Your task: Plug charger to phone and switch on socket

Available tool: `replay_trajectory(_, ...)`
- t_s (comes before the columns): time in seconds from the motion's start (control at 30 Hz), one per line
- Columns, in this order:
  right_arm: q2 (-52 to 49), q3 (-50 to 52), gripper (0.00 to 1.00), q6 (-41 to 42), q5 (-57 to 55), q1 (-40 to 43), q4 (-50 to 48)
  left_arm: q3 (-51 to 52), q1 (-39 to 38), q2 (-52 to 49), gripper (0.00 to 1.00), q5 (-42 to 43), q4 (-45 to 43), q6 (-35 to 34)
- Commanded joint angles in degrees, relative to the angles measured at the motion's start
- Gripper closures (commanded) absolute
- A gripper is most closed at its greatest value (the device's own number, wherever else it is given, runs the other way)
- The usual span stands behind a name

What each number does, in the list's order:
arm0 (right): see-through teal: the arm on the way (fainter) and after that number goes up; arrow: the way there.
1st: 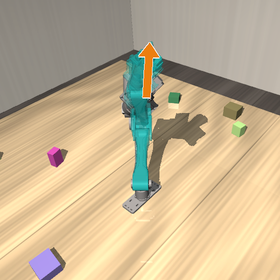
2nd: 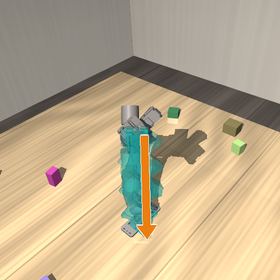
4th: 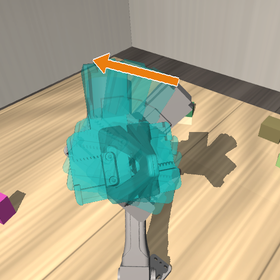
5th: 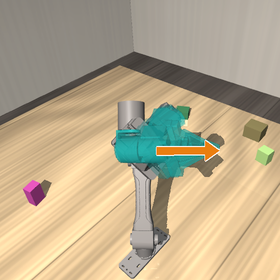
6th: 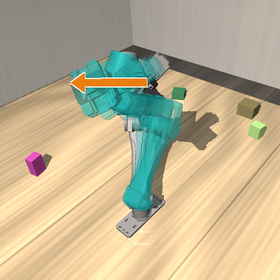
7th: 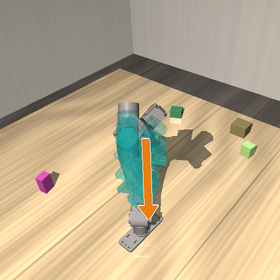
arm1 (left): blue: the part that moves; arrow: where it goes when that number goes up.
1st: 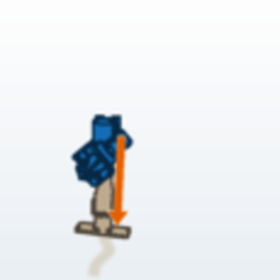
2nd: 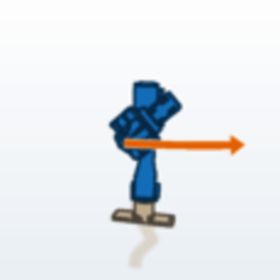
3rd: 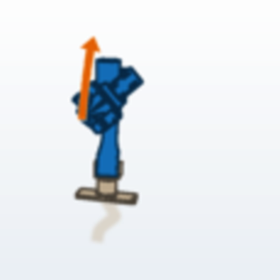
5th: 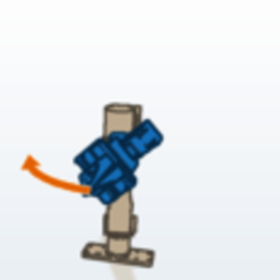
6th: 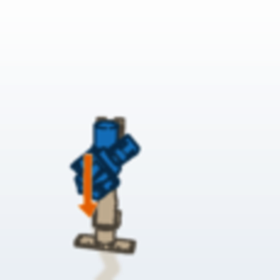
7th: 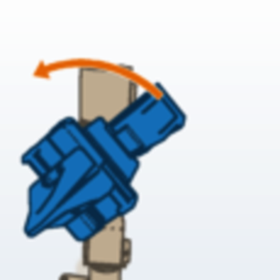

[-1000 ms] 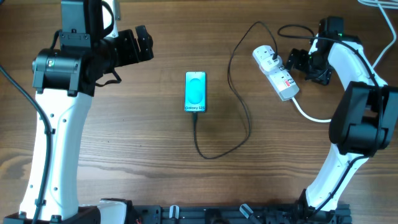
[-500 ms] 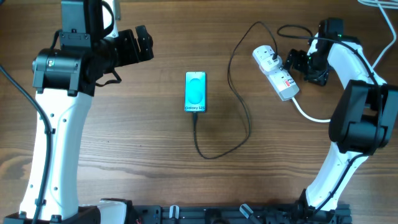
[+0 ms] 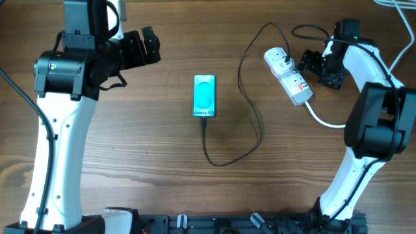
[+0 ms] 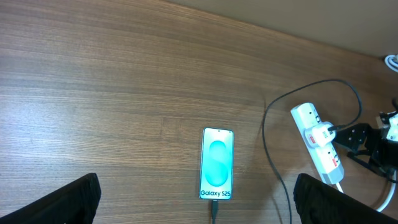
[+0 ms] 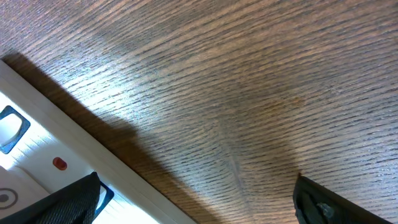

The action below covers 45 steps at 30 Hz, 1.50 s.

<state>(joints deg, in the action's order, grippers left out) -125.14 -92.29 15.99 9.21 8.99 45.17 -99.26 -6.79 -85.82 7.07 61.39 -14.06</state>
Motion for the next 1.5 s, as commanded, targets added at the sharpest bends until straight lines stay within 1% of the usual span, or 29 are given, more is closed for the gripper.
replay_trajectory(0.0,-2.1,0.0,0.0,0.6,3.4,-0.5,1.1,0.3,0.3,-0.3,0.0,-0.7,0.0,-0.3)
replay_trajectory(0.3,-2.1,0.1,0.0,0.5,3.4,-2.4,1.5,0.3,0.3,-0.3,0.0,-0.7,0.0,-0.3)
replay_trajectory(0.73,-2.1,0.2,0.0,0.5,4.7,-2.5,3.1,0.3,0.3,-0.3,0.0,-0.7,0.0,-0.3)
replay_trajectory(0.83,-0.7,0.1,0.0,0.6,2.4,-2.0,5.1,0.3,0.3,-0.3,0.0,-0.7,0.0,-0.3)
replay_trajectory(0.9,3.1,0.1,0.0,0.7,2.4,-1.4,6.8,0.3,0.3,-0.3,0.0,-0.7,0.0,-0.3)
replay_trajectory(1.0,15.0,0.1,0.0,1.2,-1.8,-1.9,11.3,0.3,0.3,-0.3,0.0,-0.7,0.0,-0.3)
replay_trajectory(1.03,21.0,0.1,0.0,1.2,-2.2,-2.4,14.0,0.3,0.3,-0.3,0.0,-0.7,0.0,-0.3)
replay_trajectory(1.1,29.0,0.6,0.0,2.2,-2.1,-4.0,16.9,0.3,0.3,-0.3,0.0,-0.7,0.0,-0.3)
replay_trajectory(1.17,38.4,4.5,0.0,2.2,-3.2,-7.8,16.8,0.3,0.3,-0.3,0.0,-0.7,0.0,-0.3)
replay_trajectory(1.3,58.5,16.7,0.0,5.3,-12.9,-18.8,15.4,0.3,0.3,-0.3,0.0,-0.7,0.0,-0.3)
replay_trajectory(1.4,68.3,20.5,0.0,5.6,-13.2,-20.8,16.5,0.3,0.3,-0.3,0.0,-0.7,0.0,-0.3)
replay_trajectory(1.47,73.5,20.7,0.0,5.6,-13.2,-20.8,19.1,0.3,0.3,-0.3,0.0,-0.7,0.0,-0.3)
